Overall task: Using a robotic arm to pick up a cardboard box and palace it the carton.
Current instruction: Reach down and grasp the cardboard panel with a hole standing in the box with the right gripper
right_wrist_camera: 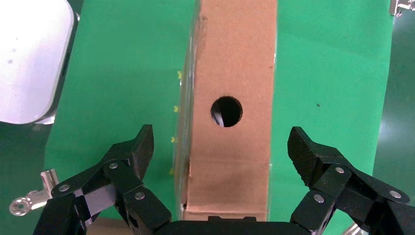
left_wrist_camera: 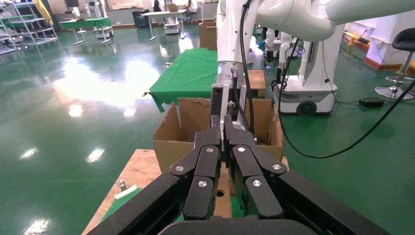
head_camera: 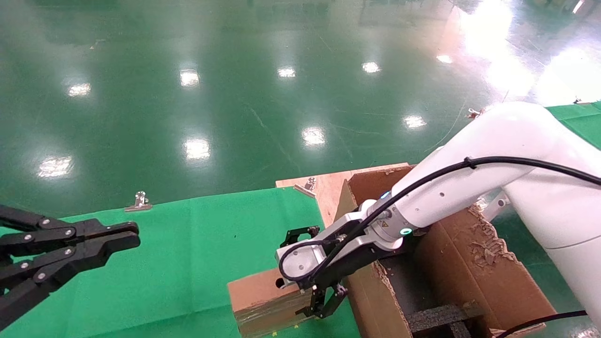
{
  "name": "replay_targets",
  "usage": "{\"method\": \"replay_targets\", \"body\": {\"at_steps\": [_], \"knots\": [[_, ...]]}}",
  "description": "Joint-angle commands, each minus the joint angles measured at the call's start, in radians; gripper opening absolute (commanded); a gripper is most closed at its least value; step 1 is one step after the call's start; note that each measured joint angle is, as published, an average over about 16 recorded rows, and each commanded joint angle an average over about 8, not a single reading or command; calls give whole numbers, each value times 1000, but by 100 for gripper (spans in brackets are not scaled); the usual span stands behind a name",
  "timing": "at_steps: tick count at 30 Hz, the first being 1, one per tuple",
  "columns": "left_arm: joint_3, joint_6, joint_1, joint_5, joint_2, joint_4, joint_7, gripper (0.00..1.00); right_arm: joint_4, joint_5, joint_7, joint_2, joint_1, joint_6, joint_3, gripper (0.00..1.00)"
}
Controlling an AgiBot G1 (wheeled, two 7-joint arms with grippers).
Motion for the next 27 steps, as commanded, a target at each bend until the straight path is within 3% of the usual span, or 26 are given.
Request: {"method": "replay_targets", "body": {"at_steps": [1, 3, 5, 6, 27], "knots": [[0, 0, 0, 0, 0, 0, 0, 81, 1, -5, -3, -2, 1, 7, -6, 53], [0, 0, 0, 0, 0, 0, 0, 100, -1, -9, -4, -3, 2, 12, -8, 28], [0, 0, 0, 0, 0, 0, 0, 100, -3, -12, -5, -4, 2, 16, -10, 5], [0, 0, 0, 0, 0, 0, 0, 100, -4, -13, -5, -4, 3, 16, -10, 0], [0, 0, 0, 0, 0, 0, 0, 100, 1, -6, -7, -2, 0, 15, -7, 0]]}}
